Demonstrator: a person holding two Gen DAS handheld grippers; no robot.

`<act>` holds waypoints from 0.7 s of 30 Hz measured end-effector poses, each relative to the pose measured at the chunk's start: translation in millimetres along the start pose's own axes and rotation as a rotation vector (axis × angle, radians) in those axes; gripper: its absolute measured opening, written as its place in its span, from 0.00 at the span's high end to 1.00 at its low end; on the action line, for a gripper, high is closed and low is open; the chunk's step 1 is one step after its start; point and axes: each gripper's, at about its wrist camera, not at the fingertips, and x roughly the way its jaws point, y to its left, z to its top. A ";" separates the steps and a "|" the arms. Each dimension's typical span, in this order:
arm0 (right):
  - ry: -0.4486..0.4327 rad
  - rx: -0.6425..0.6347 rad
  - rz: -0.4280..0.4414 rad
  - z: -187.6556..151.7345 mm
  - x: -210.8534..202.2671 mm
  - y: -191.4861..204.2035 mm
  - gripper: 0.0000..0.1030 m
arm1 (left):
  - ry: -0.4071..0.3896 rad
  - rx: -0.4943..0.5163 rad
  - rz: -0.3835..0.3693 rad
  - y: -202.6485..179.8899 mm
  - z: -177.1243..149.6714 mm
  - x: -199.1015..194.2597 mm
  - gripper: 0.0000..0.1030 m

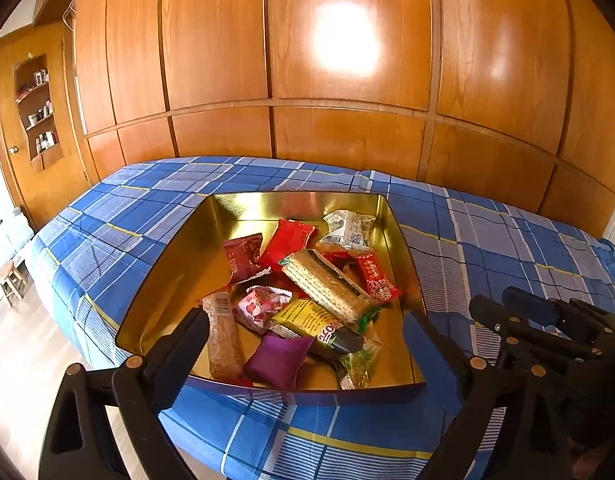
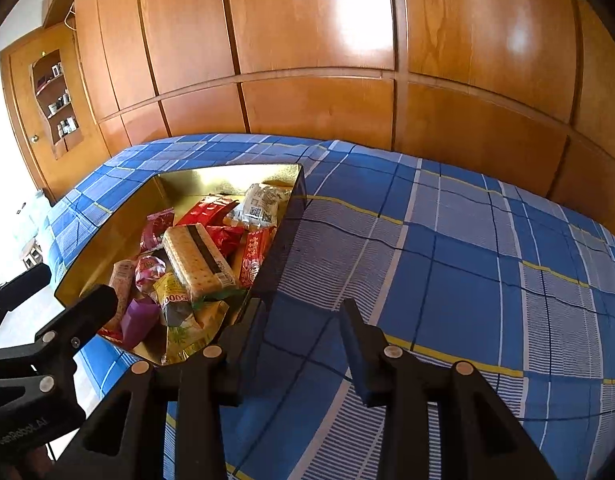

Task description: Organize snacks

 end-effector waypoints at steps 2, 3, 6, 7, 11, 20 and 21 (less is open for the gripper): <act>-0.005 -0.001 -0.001 0.3 -1.7 0.0 0.62 | -0.001 0.001 0.004 0.1 0.3 -0.1 0.02; -0.006 -0.001 -0.001 0.5 -1.9 0.2 0.62 | -0.003 0.001 0.005 0.2 0.3 -0.5 0.02; -0.005 -0.001 -0.001 0.3 -2.2 0.0 0.62 | -0.006 0.002 0.008 0.6 0.4 -1.5 0.01; -0.005 -0.002 -0.001 0.2 -2.2 0.2 0.62 | -0.007 0.001 0.010 0.8 0.4 -1.7 0.01; -0.002 -0.006 -0.001 -0.1 -1.4 1.1 0.62 | -0.007 -0.001 0.010 2.4 1.0 -1.8 0.01; -0.002 -0.010 -0.005 -0.3 -1.8 2.7 0.62 | -0.007 -0.009 0.008 4.0 1.7 -1.8 0.00; -0.003 -0.011 -0.006 -0.3 -1.9 2.9 0.62 | -0.006 -0.011 0.008 4.0 1.8 -1.9 0.00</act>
